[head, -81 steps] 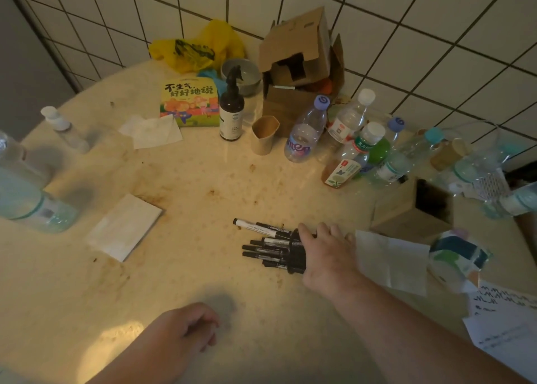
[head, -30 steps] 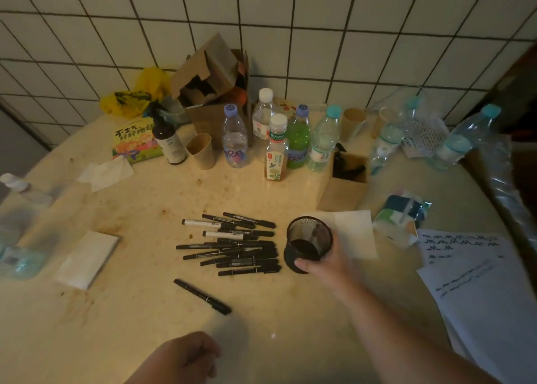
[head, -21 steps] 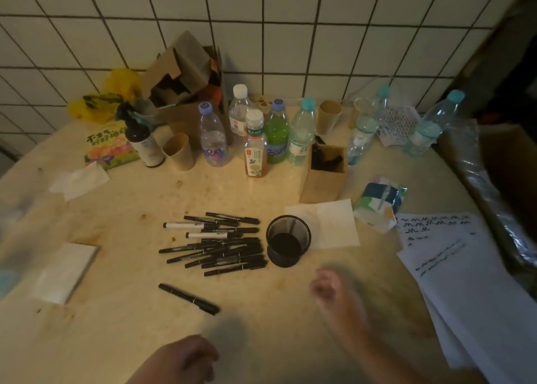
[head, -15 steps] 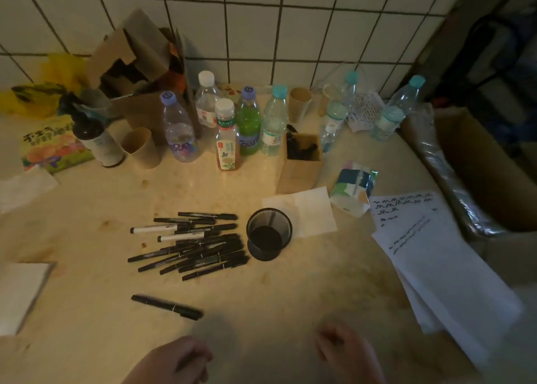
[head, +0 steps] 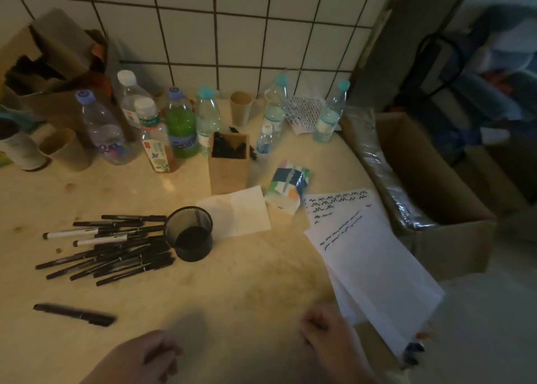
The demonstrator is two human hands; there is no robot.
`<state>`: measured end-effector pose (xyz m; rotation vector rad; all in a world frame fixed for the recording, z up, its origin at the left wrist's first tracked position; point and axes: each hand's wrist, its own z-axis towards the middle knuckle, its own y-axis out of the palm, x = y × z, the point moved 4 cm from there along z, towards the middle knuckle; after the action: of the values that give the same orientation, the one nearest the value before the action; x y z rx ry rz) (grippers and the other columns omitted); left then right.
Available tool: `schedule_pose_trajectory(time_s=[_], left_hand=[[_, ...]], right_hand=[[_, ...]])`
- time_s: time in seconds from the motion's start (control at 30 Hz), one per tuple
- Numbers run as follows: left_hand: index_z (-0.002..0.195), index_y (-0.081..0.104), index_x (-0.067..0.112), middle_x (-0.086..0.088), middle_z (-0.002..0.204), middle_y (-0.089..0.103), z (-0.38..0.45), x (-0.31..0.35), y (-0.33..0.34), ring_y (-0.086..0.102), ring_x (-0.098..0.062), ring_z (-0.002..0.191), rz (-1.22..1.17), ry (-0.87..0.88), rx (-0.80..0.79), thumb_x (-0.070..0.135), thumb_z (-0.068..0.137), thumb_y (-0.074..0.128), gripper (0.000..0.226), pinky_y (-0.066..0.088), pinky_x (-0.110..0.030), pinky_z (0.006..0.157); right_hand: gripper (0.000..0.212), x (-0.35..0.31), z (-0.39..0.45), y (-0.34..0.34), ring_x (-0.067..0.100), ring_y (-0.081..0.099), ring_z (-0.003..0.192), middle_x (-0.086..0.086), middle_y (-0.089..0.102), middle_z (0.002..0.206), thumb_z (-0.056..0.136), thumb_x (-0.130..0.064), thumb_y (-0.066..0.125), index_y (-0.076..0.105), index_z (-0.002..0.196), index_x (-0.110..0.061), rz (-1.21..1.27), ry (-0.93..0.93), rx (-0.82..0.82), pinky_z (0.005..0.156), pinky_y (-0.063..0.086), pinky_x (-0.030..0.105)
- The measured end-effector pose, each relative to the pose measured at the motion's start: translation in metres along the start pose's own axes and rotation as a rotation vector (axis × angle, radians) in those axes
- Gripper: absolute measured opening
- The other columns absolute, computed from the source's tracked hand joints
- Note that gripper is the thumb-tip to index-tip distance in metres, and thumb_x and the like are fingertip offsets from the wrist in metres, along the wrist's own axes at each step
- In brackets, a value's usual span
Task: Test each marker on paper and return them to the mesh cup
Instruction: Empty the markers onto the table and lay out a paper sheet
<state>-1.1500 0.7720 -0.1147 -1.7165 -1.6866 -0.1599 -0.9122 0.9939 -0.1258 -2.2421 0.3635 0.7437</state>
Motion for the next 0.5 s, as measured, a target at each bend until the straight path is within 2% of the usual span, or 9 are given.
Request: schedule_pose_trajectory(time_s=[0.1, 0.2, 0.37, 0.5], left_hand=[[0.087, 0.073, 0.012, -0.005, 0.075, 0.077, -0.005, 0.03, 0.045, 0.071, -0.02, 0.071, -0.147, -0.029, 0.115, 0.003, 0.093, 0.059, 0.017, 0.052, -0.027, 0.069], [0.087, 0.072, 0.003, -0.015, 0.073, 0.075, -0.02, 0.062, 0.077, 0.067, -0.032, 0.071, -0.291, -0.05, 0.228, -0.004, 0.093, 0.056, 0.019, 0.049, -0.036, 0.067], [0.089, 0.072, 0.006, -0.012, 0.077, 0.076, -0.039, 0.109, 0.127, 0.069, -0.03, 0.075, -0.27, -0.049, 0.163, 0.0, 0.095, 0.055, 0.02, 0.049, -0.035, 0.068], [0.088, 0.073, 0.01, -0.01, 0.079, 0.076, -0.038, 0.124, 0.141, 0.069, -0.028, 0.075, -0.245, -0.053, 0.148, 0.003, 0.096, 0.054, 0.022, 0.05, -0.038, 0.071]], right_hand=[[0.017, 0.026, 0.012, -0.038, 0.01, 0.071, 0.065, -0.007, 0.075, 0.071, 0.082, -0.022, 0.074, 0.068, 0.077, -0.037, 0.046, -0.057, -0.026, 0.073, 0.058, 0.035], [0.006, 0.041, 0.015, -0.066, 0.007, 0.069, 0.069, -0.011, 0.074, 0.073, 0.084, -0.03, 0.072, 0.067, 0.08, -0.03, 0.051, -0.083, -0.054, 0.072, 0.057, 0.031], [0.007, 0.068, 0.01, -0.111, 0.008, 0.072, 0.072, -0.011, 0.075, 0.077, 0.088, -0.026, 0.071, 0.067, 0.084, -0.024, 0.095, -0.079, -0.137, 0.075, 0.06, 0.029], [0.007, 0.082, 0.011, -0.128, 0.009, 0.071, 0.068, -0.009, 0.075, 0.074, 0.088, -0.022, 0.072, 0.067, 0.083, -0.022, 0.131, -0.06, -0.129, 0.071, 0.059, 0.026]])
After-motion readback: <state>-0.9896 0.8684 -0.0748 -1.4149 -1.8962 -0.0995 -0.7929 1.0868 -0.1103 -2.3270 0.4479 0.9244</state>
